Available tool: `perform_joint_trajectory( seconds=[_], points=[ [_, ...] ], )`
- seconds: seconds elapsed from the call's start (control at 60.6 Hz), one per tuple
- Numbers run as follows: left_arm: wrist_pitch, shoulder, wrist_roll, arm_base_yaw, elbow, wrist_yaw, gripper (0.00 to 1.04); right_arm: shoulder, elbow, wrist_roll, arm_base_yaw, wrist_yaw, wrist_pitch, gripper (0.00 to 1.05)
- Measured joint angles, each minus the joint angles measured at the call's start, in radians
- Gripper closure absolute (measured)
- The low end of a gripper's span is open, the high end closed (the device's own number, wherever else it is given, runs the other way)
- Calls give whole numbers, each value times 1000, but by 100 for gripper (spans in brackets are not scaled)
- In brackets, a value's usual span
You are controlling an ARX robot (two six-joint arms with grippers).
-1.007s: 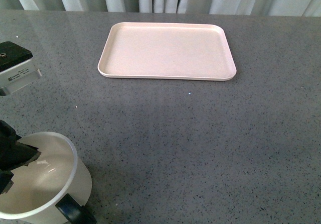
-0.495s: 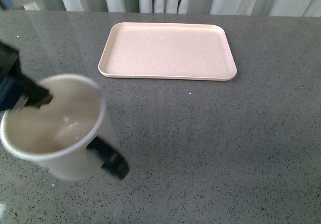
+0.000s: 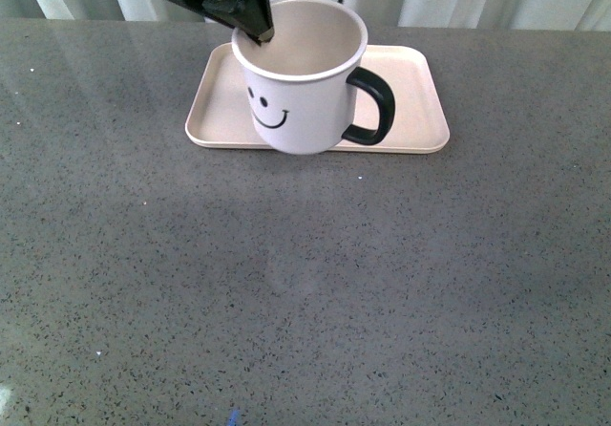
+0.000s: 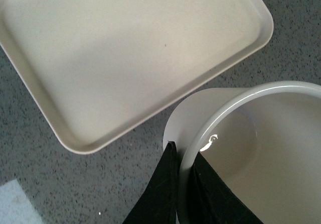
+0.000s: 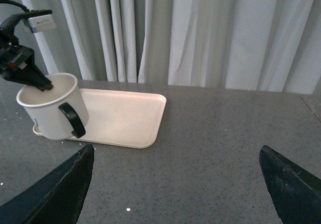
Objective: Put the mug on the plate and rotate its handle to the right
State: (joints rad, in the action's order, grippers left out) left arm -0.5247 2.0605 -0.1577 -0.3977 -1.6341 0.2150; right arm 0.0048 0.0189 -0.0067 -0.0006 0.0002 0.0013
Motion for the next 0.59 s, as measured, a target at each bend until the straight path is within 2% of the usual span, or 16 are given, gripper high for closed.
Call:
perform_joint_trajectory(
  seconds=[0.149,0.594],
  points=[
    [-12,66,13,-3,-94,-3,103,0,0,0,0,0,0,9],
    [8,58,19,-19,-87,-2,103,0,0,0,0,0,0,9]
  ],
)
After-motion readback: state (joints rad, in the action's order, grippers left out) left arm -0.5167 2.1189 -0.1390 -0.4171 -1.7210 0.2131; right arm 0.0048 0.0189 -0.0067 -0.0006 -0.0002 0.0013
